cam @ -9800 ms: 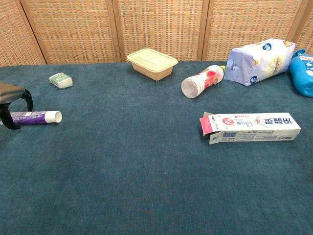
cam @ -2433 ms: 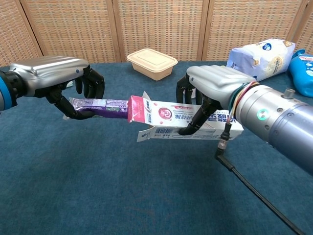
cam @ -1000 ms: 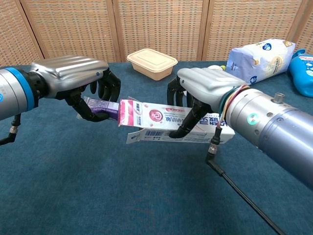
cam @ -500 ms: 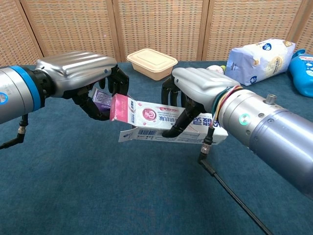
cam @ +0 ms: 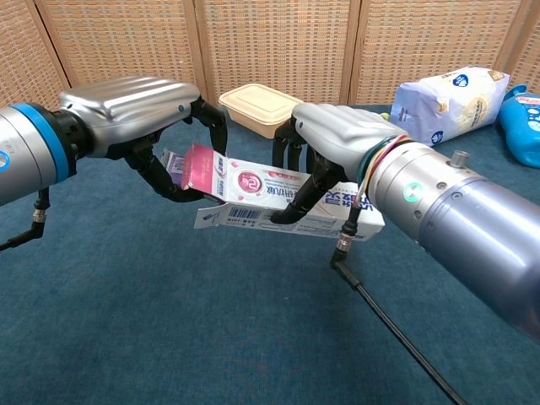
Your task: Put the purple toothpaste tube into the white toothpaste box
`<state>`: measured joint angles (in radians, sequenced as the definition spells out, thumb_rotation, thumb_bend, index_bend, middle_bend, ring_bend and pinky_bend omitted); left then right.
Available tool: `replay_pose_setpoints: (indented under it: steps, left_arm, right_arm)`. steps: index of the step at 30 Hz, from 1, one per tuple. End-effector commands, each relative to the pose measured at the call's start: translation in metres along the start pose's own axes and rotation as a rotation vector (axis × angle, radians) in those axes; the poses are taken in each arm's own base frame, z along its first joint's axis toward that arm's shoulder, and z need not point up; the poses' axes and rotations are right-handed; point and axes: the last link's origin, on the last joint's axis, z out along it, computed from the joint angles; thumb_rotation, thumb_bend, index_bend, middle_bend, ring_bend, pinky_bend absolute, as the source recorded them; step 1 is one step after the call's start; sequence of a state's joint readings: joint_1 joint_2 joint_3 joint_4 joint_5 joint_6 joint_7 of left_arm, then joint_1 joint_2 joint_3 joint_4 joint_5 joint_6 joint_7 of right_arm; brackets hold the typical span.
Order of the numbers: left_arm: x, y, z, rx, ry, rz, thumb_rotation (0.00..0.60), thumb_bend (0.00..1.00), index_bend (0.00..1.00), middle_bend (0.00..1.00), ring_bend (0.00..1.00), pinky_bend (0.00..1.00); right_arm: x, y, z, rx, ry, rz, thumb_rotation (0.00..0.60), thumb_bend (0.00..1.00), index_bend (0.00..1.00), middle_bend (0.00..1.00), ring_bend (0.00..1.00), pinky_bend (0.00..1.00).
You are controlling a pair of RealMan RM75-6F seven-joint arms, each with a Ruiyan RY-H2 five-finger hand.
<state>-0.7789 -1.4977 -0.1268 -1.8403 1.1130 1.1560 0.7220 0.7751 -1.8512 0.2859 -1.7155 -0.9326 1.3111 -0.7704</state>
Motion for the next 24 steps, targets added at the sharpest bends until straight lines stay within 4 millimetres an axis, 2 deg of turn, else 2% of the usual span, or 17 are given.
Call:
replay_pose_setpoints:
  steps: [1,7,19,24]
  left_arm:
    - [0.003,-0.004,0.0,0.009,0.015,-0.025,0.6,0.2,0.36,0.26,0.14,0.11]
    - [0.011,-0.016,-0.006,0.036,0.058,-0.103,0.6,0.19,0.35,0.25,0.13,0.09]
    - [0.009,-0.041,-0.031,0.062,0.101,-0.127,0.6,0.19,0.35,0.25,0.13,0.08]
    - [0.005,-0.055,-0.049,0.083,0.129,-0.159,0.6,0.19,0.35,0.25,0.13,0.08]
  right_arm:
    - [0.003,0.0,0.001,0.001,0.011,-0.005,0.6,0.2,0.62,0.51,0.47,0.46]
    - [0.012,0.005,0.002,-0.01,0.04,-0.002,0.6,0.2,0.63,0.51,0.47,0.47]
    - [0.026,0.021,0.003,-0.075,0.079,0.042,0.6,0.21,0.63,0.52,0.48,0.47]
    - [0.04,0.036,0.003,-0.143,0.104,0.159,0.6,0.21,0.63,0.52,0.48,0.47]
